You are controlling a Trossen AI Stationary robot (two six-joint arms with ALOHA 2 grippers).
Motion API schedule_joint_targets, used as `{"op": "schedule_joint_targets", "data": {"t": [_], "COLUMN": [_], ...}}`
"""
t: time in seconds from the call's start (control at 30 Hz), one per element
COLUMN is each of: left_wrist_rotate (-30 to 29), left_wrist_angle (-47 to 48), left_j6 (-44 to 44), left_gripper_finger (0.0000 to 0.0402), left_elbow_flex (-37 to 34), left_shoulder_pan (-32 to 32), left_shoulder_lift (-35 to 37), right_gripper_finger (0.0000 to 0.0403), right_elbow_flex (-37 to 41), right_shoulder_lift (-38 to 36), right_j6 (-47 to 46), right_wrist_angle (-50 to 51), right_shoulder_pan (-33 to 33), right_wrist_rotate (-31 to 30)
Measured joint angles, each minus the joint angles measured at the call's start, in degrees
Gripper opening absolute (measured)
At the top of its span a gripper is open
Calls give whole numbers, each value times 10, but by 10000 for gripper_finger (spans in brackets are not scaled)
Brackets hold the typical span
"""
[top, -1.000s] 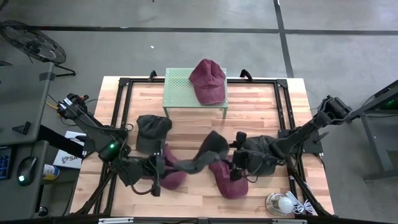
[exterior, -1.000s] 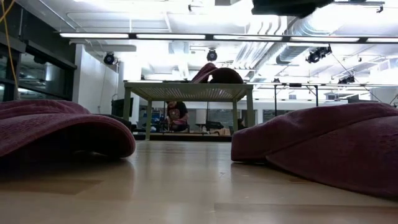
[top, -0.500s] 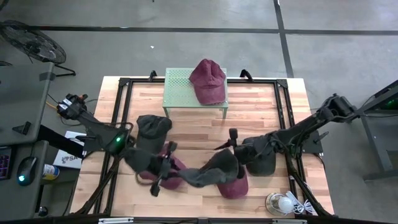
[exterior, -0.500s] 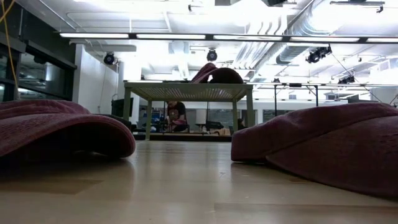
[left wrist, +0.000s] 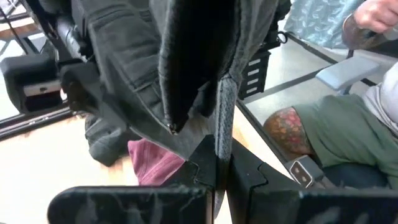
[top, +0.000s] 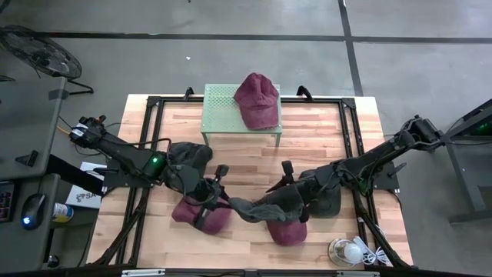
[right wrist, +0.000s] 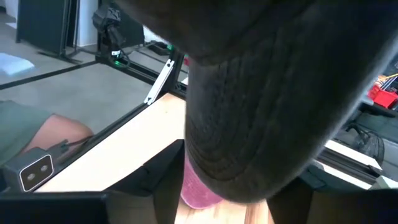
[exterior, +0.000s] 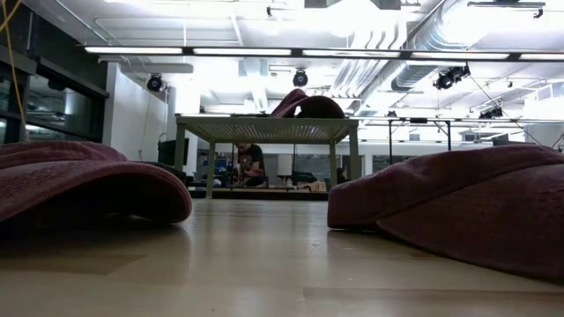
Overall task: Pick & Place hat
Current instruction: Put the center black cap on the left side of shelf
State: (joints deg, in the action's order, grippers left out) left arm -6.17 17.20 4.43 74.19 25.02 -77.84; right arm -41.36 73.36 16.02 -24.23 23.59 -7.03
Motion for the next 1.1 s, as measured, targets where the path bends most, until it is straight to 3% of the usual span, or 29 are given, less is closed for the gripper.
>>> {"op": "schedule_joint_targets", "data": {"t": [0.43, 0.53, 0.77, 1.1], "left_wrist_rotate": [-41, -66, -115, -208], "left_wrist_angle": [27, 31, 40, 60], "left_j6": [-11, -18, -28, -34], "left_gripper_finger": [7, 24, 79, 91], "left_elbow_flex": [0, 0, 0, 0], "left_shoulder_pan": [2, 2, 1, 5], "left_shoulder_lift": [0, 1, 1, 31], "right_gripper_finger": [41, 12, 6, 5], "right_elbow_flex": [0, 1, 1, -1], "right_shoulder_lift": [0, 0, 0, -13], "right_j6": [-13, -39, -109, -169], "right_wrist_angle": [7, 8, 4, -4], "right_shoulder_pan": [2, 2, 2, -3], "right_wrist_rotate": [-9, -6, -21, -79]}}
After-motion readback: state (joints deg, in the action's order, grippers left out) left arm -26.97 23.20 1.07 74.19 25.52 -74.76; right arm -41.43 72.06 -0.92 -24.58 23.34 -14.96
